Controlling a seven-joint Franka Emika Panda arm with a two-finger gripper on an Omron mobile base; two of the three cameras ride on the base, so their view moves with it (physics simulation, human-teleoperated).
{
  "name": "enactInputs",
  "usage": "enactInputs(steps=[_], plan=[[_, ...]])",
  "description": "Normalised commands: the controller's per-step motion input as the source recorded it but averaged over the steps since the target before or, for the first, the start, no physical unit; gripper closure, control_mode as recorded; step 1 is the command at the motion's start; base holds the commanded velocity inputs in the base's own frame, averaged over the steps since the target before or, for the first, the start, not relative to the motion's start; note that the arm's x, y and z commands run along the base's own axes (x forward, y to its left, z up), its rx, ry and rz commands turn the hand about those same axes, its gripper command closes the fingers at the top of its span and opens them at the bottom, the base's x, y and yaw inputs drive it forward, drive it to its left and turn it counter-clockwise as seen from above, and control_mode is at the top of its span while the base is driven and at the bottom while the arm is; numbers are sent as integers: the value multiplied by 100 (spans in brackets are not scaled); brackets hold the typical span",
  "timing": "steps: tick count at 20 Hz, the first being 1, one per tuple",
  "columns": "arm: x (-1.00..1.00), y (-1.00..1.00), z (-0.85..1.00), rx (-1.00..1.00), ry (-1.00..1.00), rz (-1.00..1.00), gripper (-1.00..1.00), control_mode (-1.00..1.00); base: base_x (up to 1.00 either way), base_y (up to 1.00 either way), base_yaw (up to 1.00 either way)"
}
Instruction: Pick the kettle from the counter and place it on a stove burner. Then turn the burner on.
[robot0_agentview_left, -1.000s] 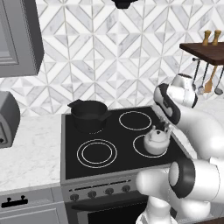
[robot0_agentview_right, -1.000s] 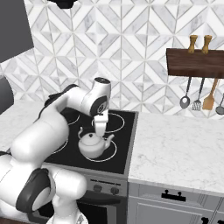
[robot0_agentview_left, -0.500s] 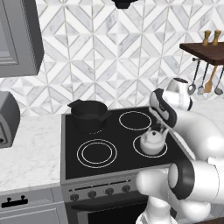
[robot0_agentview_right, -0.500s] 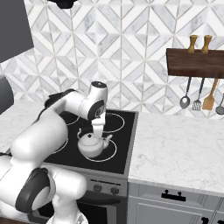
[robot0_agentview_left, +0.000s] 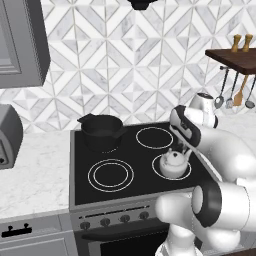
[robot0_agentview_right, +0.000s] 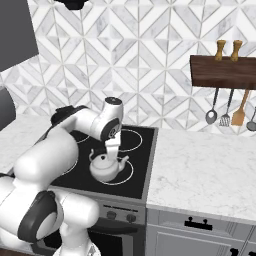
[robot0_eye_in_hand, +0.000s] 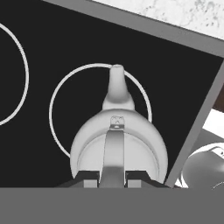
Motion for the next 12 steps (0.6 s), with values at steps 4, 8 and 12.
enactInputs(steps=[4,8,12], plan=[[28,-27,0,0,-2,0,100,-100,0,0,0],[0,-2,0,0,0,0,100,-100,0,0,0],[0,0,-15,-2,0,0,100,-100,0,0,0]])
